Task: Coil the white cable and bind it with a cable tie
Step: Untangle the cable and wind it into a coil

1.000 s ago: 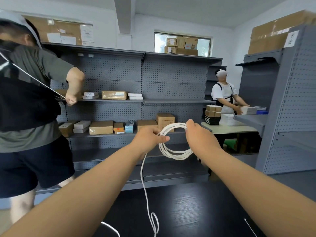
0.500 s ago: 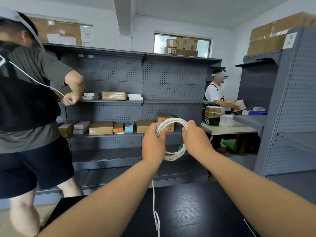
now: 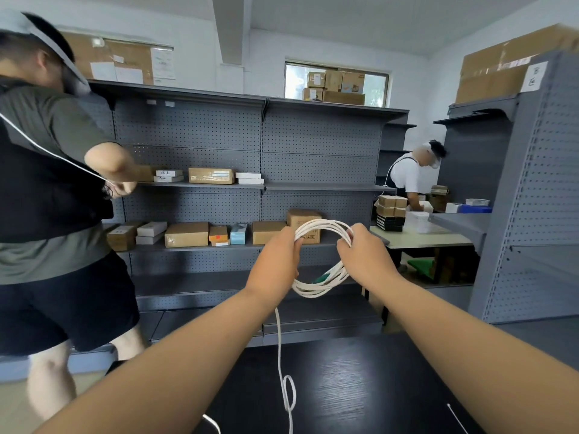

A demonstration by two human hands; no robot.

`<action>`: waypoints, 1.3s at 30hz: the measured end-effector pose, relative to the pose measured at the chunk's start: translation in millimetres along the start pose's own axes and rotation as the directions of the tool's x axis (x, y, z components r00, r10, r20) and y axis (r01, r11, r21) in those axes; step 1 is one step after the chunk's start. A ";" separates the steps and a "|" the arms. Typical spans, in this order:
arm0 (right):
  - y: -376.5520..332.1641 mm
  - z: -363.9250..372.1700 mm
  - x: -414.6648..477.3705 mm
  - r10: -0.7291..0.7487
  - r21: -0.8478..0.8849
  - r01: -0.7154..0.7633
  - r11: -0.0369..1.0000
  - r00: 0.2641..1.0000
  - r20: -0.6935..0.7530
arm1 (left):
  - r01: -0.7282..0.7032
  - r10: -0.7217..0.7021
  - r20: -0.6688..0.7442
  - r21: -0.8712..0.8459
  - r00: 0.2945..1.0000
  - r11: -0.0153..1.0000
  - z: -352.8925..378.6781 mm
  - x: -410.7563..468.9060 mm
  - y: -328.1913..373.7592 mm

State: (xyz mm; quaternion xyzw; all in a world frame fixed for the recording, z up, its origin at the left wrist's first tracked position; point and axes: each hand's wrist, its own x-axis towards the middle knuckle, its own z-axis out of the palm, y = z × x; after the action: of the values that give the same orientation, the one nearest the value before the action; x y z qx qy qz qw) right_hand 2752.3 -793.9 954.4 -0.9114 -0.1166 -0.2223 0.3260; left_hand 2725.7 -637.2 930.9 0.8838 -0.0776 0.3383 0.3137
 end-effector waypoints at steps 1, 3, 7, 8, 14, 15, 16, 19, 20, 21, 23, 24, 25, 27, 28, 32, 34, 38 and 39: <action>0.3 -2.7 0.5 -0.045 -0.076 0.044 0.996 0.999 -0.008 | -0.047 0.046 0.017 0.066 0.999 0.997 -2.2 3.1 0.2; -0.4 -7.6 0.6 -0.160 -0.255 0.158 0.954 0.987 0.013 | -0.134 0.119 0.095 0.165 0.988 0.977 -6.5 9.2 1.9; -6.1 -11.5 -0.2 -0.380 -0.437 0.419 0.796 0.908 0.178 | -0.353 0.267 0.272 0.344 0.924 0.870 -12.6 10.7 4.3; -7.3 -11.1 -0.3 -0.403 -0.444 0.461 0.768 0.887 0.225 | -0.402 0.298 0.308 0.369 0.903 0.838 -13.7 10.3 3.6; -10.5 -0.7 -2.4 -0.344 -0.447 0.441 0.778 0.895 0.284 | -0.394 0.307 0.278 0.350 0.910 0.850 -12.8 9.9 1.1; -10.3 1.3 -2.7 -0.322 -0.434 0.409 0.803 0.910 0.261 | -0.356 0.291 0.236 0.312 0.927 0.881 -11.5 9.4 -0.3; -9.9 2.9 -2.9 -0.295 -0.416 0.371 0.831 0.926 0.236 | -0.308 0.262 0.194 0.263 0.945 0.915 -10.7 9.0 -2.1; -4.8 6.2 -1.2 -0.187 -0.317 0.227 0.921 0.970 0.153 | -0.144 0.136 0.135 0.048 0.981 0.988 -9.8 8.5 -9.4; -2.1 6.6 -0.5 -0.154 -0.266 0.184 0.946 0.980 0.127 | -0.095 0.096 0.132 -0.018 0.987 0.995 -10.1 7.7 -11.5; 0.3 6.8 -0.3 -0.131 -0.216 0.152 0.965 0.986 0.106 | -0.048 0.058 0.131 -0.075 0.990 0.996 -10.6 7.1 -12.9; 3.9 7.5 -0.3 -0.110 -0.156 0.120 0.980 0.991 0.072 | 0.015 0.004 0.123 -0.148 0.992 0.989 -12.0 5.8 -15.4; 4.9 8.4 -0.5 -0.101 -0.140 0.109 0.984 0.993 0.060 | 0.024 -0.005 0.118 -0.157 0.993 0.987 -12.6 5.2 -16.1; 5.6 9.7 -0.8 -0.092 -0.125 0.098 0.987 0.994 0.053 | 0.024 -0.007 0.114 -0.152 0.994 0.988 -13.0 4.7 -16.3; 6.0 12.9 -1.6 -0.078 -0.089 0.084 0.992 0.995 0.069 | 0.006 0.003 0.110 -0.079 0.994 0.997 -13.4 4.2 -15.8; 6.0 13.7 -2.2 -0.073 -0.075 0.080 0.994 0.993 0.087 | -0.013 0.015 0.104 -0.018 0.994 1.000 -13.3 3.8 -15.2; 3.3 7.2 -5.3 -0.116 -0.161 0.143 0.976 0.979 0.167 | -0.073 0.054 0.102 0.186 0.993 0.980 -14.3 4.6 -15.5; -1.5 5.0 -6.9 -0.175 -0.261 0.222 0.939 0.965 0.194 | -0.155 0.114 0.158 0.286 0.981 0.946 -15.1 4.2 -14.4; -10.7 9.3 -8.7 -0.350 -0.493 0.411 0.766 0.911 0.216 | -0.323 0.226 0.271 0.396 0.936 0.860 -13.2 2.0 -6.7; -10.7 10.3 -8.2 -0.366 -0.518 0.428 0.740 0.903 0.225 | -0.318 0.224 0.264 0.404 0.938 0.858 -12.7 2.8 -5.4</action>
State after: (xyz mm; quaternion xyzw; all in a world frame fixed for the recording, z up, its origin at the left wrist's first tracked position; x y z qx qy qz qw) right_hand 2744.6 -779.6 949.1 -0.9307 -0.2559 -0.2610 -0.0149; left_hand 2722.7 -625.0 937.3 0.9421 -0.1557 0.2936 0.0446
